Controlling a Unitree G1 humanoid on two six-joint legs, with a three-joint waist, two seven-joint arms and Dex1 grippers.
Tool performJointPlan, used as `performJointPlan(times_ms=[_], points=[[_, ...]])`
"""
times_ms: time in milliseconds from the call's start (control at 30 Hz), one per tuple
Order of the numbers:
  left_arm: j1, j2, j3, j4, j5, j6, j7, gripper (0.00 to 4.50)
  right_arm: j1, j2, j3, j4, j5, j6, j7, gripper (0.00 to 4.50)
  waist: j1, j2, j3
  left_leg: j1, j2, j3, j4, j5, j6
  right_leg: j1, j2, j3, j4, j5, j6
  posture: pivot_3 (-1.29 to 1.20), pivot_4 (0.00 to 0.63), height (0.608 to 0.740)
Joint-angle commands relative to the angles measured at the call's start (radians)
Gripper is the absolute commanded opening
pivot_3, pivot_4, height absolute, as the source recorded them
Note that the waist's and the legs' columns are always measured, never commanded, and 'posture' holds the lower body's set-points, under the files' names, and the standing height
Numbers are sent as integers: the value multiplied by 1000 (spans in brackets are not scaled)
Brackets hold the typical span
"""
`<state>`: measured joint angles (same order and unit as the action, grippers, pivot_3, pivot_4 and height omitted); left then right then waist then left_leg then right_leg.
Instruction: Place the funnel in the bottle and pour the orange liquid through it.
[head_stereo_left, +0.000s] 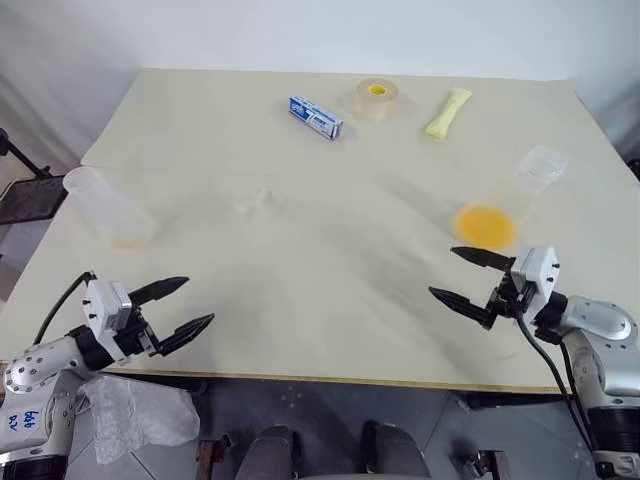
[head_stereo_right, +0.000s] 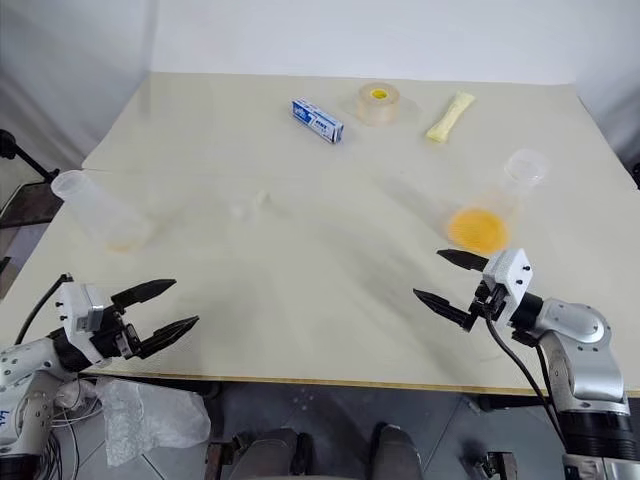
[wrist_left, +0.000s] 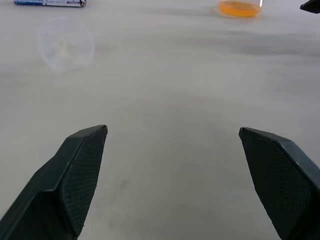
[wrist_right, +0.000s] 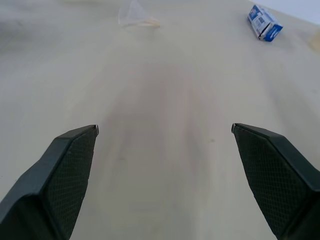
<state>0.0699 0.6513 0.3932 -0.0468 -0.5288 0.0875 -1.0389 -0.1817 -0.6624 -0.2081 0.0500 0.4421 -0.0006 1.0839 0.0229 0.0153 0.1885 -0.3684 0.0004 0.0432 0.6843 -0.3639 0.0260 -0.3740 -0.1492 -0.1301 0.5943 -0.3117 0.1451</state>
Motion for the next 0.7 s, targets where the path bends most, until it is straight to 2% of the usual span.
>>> performJointPlan(times_ms=[33, 167, 367, 433, 533, 700], points=[[-2, 6, 31, -29, -22, 48, 62, 4500, -7, 15, -4, -14, 5, -18, -14, 4475, 0, 0, 0, 0, 0, 0, 0, 0, 0, 0, 0, 0, 0, 0, 0, 0, 150, 740], [-17, -18, 58, -88, -103, 168, 151, 4500, -10, 31, 12, -24, 3, -13, -21, 4475, -1, 0, 0, 0, 0, -1, 0, 0, 0, 0, 0, 0, 1, 0, 0, 0, 150, 740], [42, -36, 75, -175, -67, 196, 264, 4500, -56, 46, 38, 12, -3, -15, -13, 4475, -3, 0, 0, 0, 0, 0, 1, 0, 0, 0, 0, 0, 1, 0, 0, 0, 150, 740], [51, -62, 123, -185, -73, 223, 364, 4500, -69, 51, 44, 26, -4, -20, -7, 4475, -3, 0, 0, 1, 0, 0, 1, 0, 0, 0, 0, 1, 2, 0, 0, 0, 150, 740], [90, -113, 219, -222, -58, 147, 444, 4500, -110, 65, 63, 66, -5, -22, 12, 4475, -5, -1, 0, 1, 1, -1, 1, 0, 0, 0, 0, 0, 2, 0, 0, 0, 150, 740], [178, -180, 353, -295, -61, 129, 576, 4500, -177, 99, 88, 115, -3, -27, 39, 4475, -7, -2, -1, 1, 1, 0, 1, 0, 0, 0, 0, 1, 2, 0, 0, 0, 150, 740]])
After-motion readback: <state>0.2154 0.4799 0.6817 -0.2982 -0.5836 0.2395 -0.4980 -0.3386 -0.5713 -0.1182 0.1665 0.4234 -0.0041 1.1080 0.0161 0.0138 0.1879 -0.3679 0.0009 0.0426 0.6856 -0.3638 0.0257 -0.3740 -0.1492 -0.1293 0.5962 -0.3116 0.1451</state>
